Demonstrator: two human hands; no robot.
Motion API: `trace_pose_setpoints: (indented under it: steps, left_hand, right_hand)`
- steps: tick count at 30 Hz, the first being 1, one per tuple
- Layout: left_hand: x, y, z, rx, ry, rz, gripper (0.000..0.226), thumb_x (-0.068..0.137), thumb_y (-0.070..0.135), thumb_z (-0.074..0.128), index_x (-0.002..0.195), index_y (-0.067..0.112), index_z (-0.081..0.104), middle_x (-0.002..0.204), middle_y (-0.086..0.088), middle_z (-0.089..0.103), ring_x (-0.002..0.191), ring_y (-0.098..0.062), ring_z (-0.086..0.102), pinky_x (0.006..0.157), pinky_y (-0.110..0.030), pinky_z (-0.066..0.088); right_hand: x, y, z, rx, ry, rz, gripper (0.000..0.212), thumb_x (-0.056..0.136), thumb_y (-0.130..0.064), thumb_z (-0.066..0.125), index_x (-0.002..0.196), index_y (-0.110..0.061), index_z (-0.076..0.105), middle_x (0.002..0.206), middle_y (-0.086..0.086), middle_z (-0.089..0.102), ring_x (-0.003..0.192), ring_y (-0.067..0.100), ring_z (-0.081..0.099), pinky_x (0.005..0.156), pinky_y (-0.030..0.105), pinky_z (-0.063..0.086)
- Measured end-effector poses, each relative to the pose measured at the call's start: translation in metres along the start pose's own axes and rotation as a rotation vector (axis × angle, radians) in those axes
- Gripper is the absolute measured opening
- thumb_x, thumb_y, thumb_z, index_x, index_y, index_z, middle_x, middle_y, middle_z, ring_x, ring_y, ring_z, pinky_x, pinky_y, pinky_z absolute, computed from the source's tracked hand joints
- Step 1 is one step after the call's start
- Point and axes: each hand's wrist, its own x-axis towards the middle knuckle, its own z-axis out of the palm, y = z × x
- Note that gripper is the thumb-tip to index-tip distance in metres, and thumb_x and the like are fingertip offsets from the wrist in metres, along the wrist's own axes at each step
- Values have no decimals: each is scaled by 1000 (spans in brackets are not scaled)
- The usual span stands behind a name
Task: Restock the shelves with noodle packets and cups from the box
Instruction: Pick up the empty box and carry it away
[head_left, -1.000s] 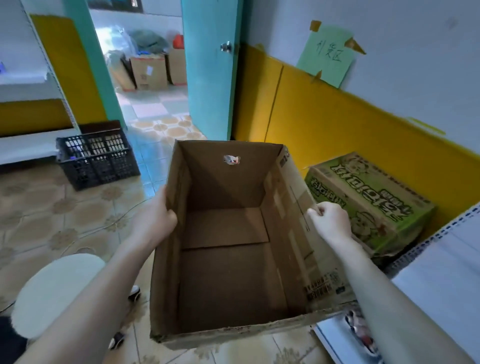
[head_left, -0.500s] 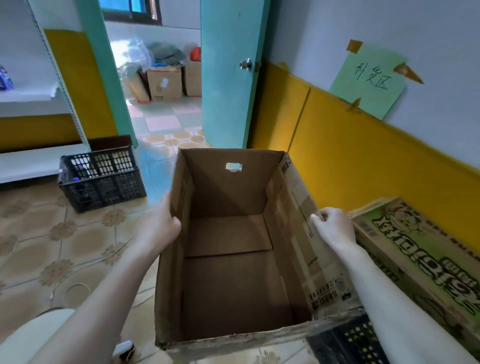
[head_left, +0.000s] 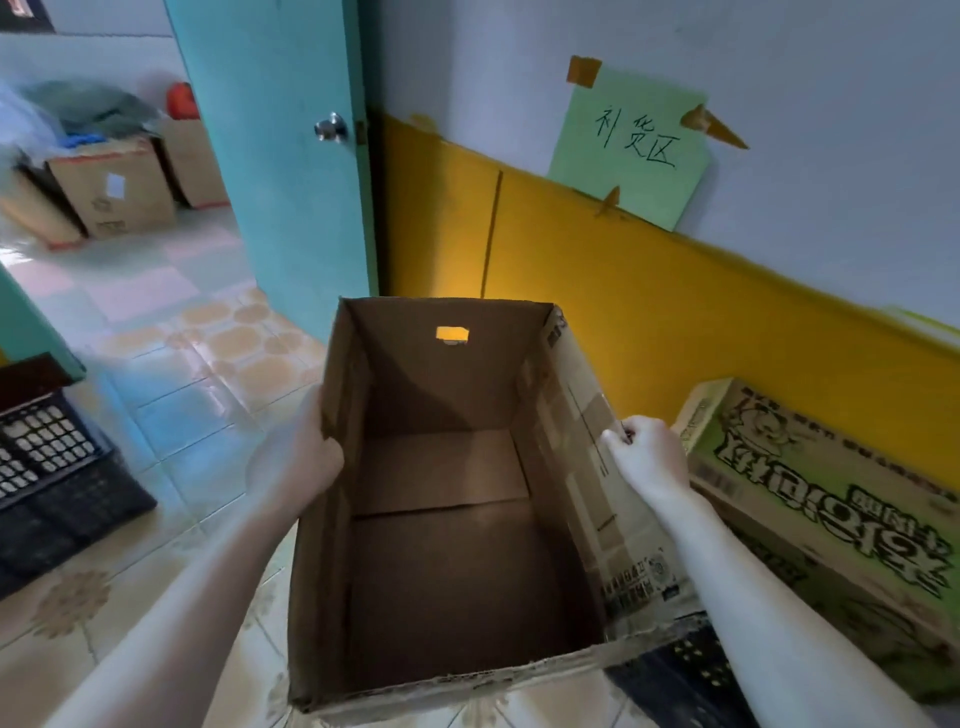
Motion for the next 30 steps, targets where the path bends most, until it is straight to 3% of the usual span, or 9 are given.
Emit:
trace_pose_setpoints:
  steps: [5, 10, 14, 16, 19, 22, 25, 27, 30]
  left_hand:
    - [72, 17, 19, 31, -50, 53, 58, 83, 4, 44, 136, 23, 30, 110, -16, 62, 92, -36, 59, 63, -33, 43]
    - [134, 43, 38, 13, -98, 49, 58, 88, 3, 42, 141, 22, 26, 117, -16, 59, 90, -34, 56, 50, -27, 33]
    - [182, 53, 54, 15, -120, 29, 63, 88, 4, 41, 144, 24, 21, 122, -17, 57, 100, -37, 56, 60, -31, 42]
    - [201, 60, 60, 15, -131, 22, 63, 88, 3, 40, 144, 23, 21, 124, -16, 56, 100, -36, 57, 52, -27, 37]
    - [228, 69, 70, 11, -160, 30, 62, 89, 3, 40, 144, 23, 21, 121, -14, 58, 96, -33, 57, 46, -23, 31]
    - [259, 69, 83, -6, -189, 36, 62, 89, 5, 40, 144, 24, 21, 118, -16, 59, 90, -31, 57, 50, -25, 34]
    - [290, 73, 97, -35, -217, 34, 61, 90, 5, 40, 144, 25, 20, 114, -17, 59, 74, -24, 49, 47, -24, 31]
    - [313, 73, 109, -68, -249, 33, 62, 89, 4, 40, 144, 25, 19, 112, -17, 59, 64, -18, 46, 46, -22, 31]
    - [344, 72, 131, -82, -277, 35, 63, 88, 3, 42, 143, 22, 20, 109, -18, 60, 55, -8, 39, 45, -21, 32]
  right_hand:
    - [52, -4, 10, -4, 26, 66, 23, 94, -24, 49, 94, -5, 62, 83, 7, 61, 71, 23, 53, 50, 23, 32]
    - [116, -8, 20, 9, 44, 102, 25, 94, -22, 49, 92, -2, 63, 81, 13, 63, 64, 23, 50, 48, 24, 31]
    - [161, -15, 25, -11, 39, 117, 25, 94, -22, 49, 90, -1, 63, 77, 11, 60, 62, 23, 49, 48, 25, 31]
    - [180, -17, 28, -10, 46, 127, 25, 93, -21, 49, 89, 0, 63, 76, 12, 61, 62, 24, 50, 48, 25, 31]
    - [208, -18, 34, -3, 51, 140, 25, 93, -20, 50, 89, 0, 63, 77, 14, 62, 62, 23, 50, 48, 26, 32]
    - [235, -22, 43, -16, 55, 165, 26, 93, -20, 50, 90, 2, 63, 79, 18, 63, 61, 25, 50, 50, 27, 34]
    - [261, -26, 55, -17, 69, 198, 26, 94, -21, 50, 97, 2, 62, 91, 19, 66, 78, 34, 61, 66, 35, 50]
    - [278, -27, 64, -19, 80, 232, 26, 94, -21, 49, 99, 2, 63, 95, 18, 66, 85, 34, 62, 74, 39, 52]
    - [302, -23, 82, -8, 80, 296, 24, 95, -20, 48, 97, -2, 63, 92, 13, 66, 79, 27, 59, 68, 33, 49]
